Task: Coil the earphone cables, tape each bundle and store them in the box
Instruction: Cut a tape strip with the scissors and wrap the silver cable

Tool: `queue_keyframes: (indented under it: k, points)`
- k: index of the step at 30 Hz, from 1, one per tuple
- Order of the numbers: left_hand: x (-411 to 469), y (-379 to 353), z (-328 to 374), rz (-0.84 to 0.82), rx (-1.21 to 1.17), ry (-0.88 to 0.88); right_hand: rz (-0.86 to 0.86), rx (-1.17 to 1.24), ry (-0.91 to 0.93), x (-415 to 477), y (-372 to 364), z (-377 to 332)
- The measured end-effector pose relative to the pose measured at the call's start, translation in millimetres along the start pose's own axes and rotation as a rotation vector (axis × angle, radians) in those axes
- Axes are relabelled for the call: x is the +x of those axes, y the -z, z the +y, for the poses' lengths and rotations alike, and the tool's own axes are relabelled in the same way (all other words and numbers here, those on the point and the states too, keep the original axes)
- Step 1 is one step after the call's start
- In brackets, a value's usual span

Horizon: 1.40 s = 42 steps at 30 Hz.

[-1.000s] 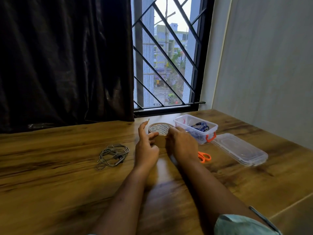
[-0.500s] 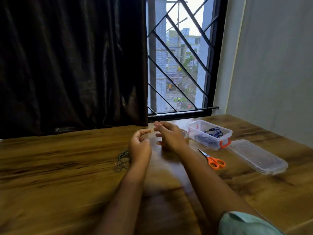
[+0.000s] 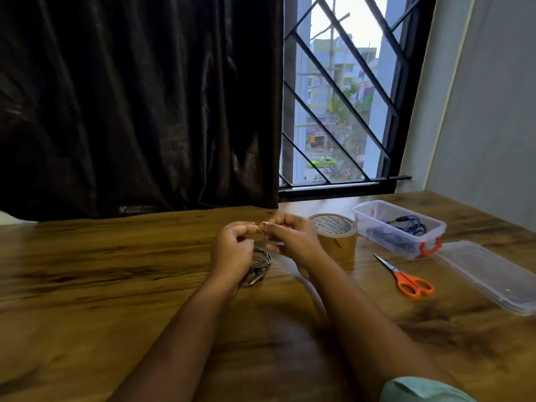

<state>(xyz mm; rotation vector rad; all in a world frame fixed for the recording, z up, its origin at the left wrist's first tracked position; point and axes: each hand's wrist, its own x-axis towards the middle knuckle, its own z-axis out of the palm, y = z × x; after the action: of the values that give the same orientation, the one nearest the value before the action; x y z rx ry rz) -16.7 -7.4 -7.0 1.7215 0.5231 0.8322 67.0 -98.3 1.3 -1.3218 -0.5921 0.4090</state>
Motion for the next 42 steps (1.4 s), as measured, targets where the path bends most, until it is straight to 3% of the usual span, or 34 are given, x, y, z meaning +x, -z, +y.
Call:
queue_keyframes:
  k: [5,8,10,16,22,26,35,42]
  points:
    - [6,4,-3,0.062,-0.086,0.088,-0.027,-0.020,0.053,3,-4,2]
    - [8,12,-10,0.245,-0.127,0.178,0.006,0.080,0.080,3,-1,7]
    - [12,24,-17,0.296,-0.006,0.168,0.013,0.107,0.074,4,5,8]
    - [14,33,-23,-0.164,0.358,0.175,-0.030,-0.108,0.036,6,4,11]
    - [15,45,-16,-0.318,0.289,0.208,-0.133,-0.485,0.061,4,-5,13]
    - [14,44,-10,-0.399,0.307,0.221,-0.106,-0.629,0.098,10,-2,21]
    - [20,37,-20,-0.340,0.359,0.155,-0.061,-0.905,0.147,13,-4,26]
    - [22,31,-22,-0.332,0.413,0.174,-0.099,-0.736,0.255,6,-11,25]
